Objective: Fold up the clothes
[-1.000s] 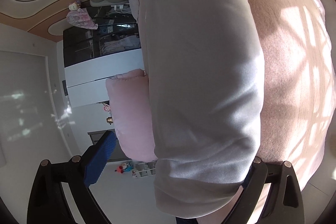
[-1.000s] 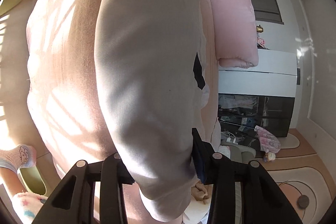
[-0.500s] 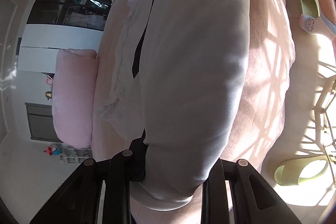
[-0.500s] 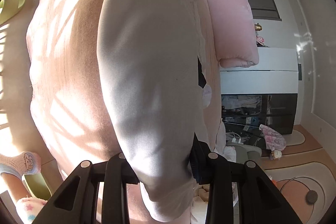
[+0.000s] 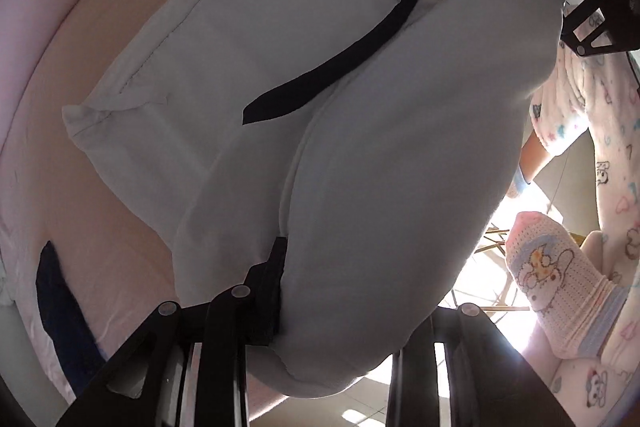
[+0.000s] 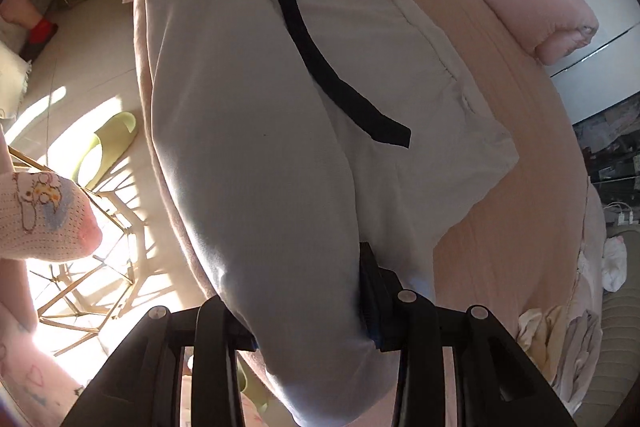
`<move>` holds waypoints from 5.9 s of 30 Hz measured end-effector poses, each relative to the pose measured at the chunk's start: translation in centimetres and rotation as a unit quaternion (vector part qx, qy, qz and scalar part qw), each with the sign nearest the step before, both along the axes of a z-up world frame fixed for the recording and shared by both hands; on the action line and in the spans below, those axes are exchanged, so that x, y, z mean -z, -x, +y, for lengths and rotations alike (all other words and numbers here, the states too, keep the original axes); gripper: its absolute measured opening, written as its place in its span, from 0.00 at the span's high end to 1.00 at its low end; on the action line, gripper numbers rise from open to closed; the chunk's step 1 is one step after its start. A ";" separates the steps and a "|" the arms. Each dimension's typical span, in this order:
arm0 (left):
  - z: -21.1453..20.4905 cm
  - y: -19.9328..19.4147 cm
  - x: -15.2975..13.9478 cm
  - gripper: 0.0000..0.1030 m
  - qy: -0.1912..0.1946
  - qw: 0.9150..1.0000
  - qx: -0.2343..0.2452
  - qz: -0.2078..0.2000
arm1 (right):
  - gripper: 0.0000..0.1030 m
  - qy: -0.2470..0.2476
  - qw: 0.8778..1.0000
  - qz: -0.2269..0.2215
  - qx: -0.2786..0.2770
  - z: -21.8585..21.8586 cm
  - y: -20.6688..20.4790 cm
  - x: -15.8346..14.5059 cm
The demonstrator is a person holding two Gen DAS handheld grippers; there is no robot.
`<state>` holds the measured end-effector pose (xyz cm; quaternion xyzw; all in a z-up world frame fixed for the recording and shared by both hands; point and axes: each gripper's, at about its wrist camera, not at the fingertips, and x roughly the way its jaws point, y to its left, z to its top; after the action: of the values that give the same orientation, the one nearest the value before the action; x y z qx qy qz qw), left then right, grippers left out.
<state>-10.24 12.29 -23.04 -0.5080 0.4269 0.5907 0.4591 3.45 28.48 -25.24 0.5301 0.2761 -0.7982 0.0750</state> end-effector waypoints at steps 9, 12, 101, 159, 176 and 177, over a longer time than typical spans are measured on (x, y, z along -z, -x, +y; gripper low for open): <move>-0.7 6.1 0.2 0.73 -0.028 0.971 -0.135 -0.193 | 0.64 0.279 0.953 -0.055 0.102 7.4 3.8 -3.7; -0.7 7.2 0.2 0.72 -0.031 0.963 -0.158 -0.218 | 0.64 0.330 0.932 -0.062 0.138 10.0 5.2 -3.9; -4.9 10.3 -0.4 0.22 -0.304 0.808 -0.504 0.036 | 0.30 0.322 0.843 0.171 0.397 13.4 6.2 -3.2; -9.1 8.4 3.6 0.00 -0.410 0.618 -0.631 -0.228 | 0.04 0.541 0.653 0.155 0.507 14.5 1.6 -0.1; -6.8 12.4 3.8 0.00 -0.412 0.612 -0.643 -0.205 | 0.00 0.589 0.617 0.144 0.501 16.9 6.9 1.5; -6.7 12.8 3.8 0.00 -0.409 0.610 -0.646 -0.208 | 0.00 0.585 0.620 0.140 0.504 17.0 7.3 1.6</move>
<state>-23.02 5.59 -26.87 -0.5208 -0.4050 0.7258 0.1949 -3.81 45.47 -26.79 0.3120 -0.5524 -0.7684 -0.0845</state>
